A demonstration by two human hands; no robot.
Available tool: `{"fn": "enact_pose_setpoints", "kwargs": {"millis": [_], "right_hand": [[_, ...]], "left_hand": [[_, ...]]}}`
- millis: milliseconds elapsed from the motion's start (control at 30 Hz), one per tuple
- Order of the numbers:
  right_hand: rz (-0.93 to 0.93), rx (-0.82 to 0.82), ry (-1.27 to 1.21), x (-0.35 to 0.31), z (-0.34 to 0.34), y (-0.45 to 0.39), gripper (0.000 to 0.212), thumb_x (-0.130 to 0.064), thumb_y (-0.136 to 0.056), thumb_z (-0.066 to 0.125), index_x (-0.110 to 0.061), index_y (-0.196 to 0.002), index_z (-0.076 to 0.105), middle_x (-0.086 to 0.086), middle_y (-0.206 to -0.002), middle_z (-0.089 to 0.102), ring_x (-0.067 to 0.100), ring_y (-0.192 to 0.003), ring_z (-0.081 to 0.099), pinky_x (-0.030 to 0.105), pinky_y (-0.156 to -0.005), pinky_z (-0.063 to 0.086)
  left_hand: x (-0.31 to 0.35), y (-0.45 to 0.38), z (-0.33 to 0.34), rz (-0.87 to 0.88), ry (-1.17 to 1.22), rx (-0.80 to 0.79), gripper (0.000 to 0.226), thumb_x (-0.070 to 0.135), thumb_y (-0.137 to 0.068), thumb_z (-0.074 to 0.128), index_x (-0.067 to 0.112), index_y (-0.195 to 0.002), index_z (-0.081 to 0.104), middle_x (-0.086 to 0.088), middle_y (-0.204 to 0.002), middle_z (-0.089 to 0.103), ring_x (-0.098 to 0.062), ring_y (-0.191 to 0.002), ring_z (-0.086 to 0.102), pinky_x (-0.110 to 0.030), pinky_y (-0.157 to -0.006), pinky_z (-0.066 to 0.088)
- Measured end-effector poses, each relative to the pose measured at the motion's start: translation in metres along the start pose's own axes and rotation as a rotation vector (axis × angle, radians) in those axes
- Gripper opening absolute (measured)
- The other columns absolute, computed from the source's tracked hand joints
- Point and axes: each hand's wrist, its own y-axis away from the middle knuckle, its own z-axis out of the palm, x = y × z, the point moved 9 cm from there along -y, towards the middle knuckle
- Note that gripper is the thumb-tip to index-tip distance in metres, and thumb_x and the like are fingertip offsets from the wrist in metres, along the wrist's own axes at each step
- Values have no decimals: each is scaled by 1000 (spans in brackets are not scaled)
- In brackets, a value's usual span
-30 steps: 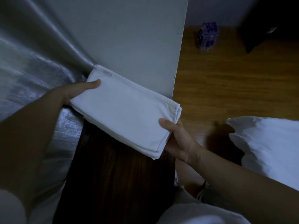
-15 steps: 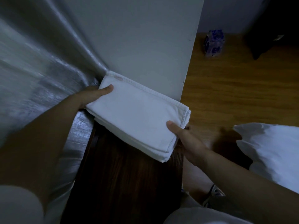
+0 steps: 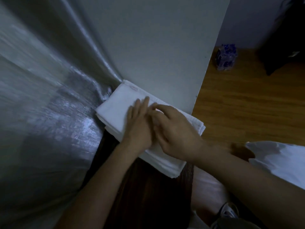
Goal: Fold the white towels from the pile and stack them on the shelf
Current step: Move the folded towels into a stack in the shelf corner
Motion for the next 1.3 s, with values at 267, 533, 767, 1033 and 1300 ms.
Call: {"fn": "enact_pose_setpoints", "kwargs": {"millis": [267,533,767,1033,1300], "right_hand": [[29,-309,297,62,51,33,67,-58,-105,17,-22,-162,24,12,-167,25,28,-155,21,50,-123,24],[366,-265,-413,133,17,63,43,-34,-109,41,-28,-152,44,-7,-146,56,9,-131,52,33,-110,43],[605,-487,-1066,169,48,23,42,-46,-94,51,-24,-124,71,-2,-130,70,18,-123,63,40,-113,43],[480,-729,-1102,164,83,31,37,-55,-103,43,-30,-118,65,-17,-119,67,0,-105,62,26,-103,44],[636,-595,-1158,181,78,53,54,-53,-107,33,-18,-141,57,3,-135,63,14,-120,58,32,-112,38]], "left_hand": [[-2,4,27,-62,-87,21,96,78,-77,17,33,-160,-5,-1,-170,-10,-33,-153,-20,-62,-119,-11],[6,4,26,-171,-7,-17,108,98,-69,23,43,-157,-5,-1,-169,-13,-36,-152,-20,-67,-116,-10],[106,32,39,-313,28,-3,112,92,-78,22,22,-161,-4,-10,-169,-11,-41,-153,-15,-66,-119,-8],[112,37,58,-363,-283,74,108,80,-82,47,17,-162,8,-17,-168,8,-48,-151,12,-71,-115,19],[110,29,65,-419,-327,47,126,79,-73,61,18,-159,-8,-16,-169,-1,-45,-153,3,-68,-118,8]]}}
